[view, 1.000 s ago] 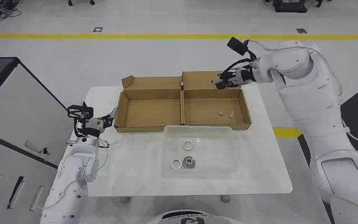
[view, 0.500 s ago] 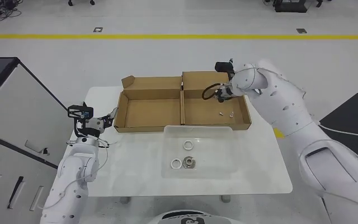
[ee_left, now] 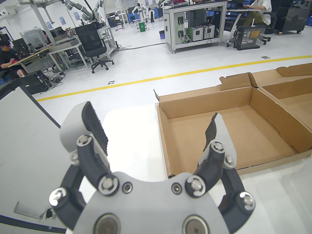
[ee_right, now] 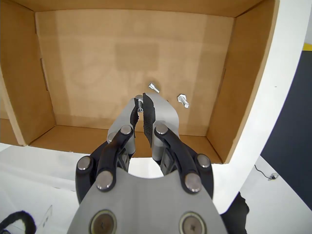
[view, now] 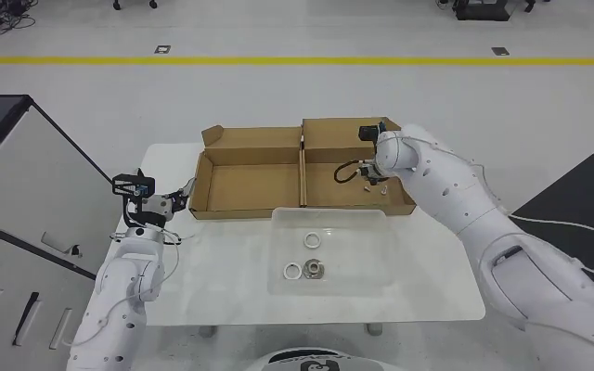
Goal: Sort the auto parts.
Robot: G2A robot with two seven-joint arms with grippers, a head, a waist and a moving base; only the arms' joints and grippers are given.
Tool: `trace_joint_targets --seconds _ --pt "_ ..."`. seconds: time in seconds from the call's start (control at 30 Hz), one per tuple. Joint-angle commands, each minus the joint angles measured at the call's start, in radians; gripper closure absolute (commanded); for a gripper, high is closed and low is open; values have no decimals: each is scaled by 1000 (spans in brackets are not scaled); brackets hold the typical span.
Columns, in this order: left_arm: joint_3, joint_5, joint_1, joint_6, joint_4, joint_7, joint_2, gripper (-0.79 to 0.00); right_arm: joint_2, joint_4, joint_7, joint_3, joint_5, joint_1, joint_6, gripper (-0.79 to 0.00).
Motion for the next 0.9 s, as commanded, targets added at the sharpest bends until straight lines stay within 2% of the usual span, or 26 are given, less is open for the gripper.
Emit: trace_joint_targets --seconds 0.0,0.7,0.73,0.8,0.87 --pt "0 0 0 0 0 0 0 -785 -4 13 0 -6 -5 -5 1 0" --pt "0 0 0 0 0 0 0 -785 -49 112 -12 -22 -46 -15 2 0" --pt "0 0 0 0 0 0 0 -785 -51 115 -12 -21 -47 -14 3 -46" --pt "0 0 0 0 0 0 0 -785 -53 119 -13 -18 -50 -14 2 -203" --pt "0 0 0 0 0 0 0 -785 -55 123 -14 -13 -47 -14 -1 -252"
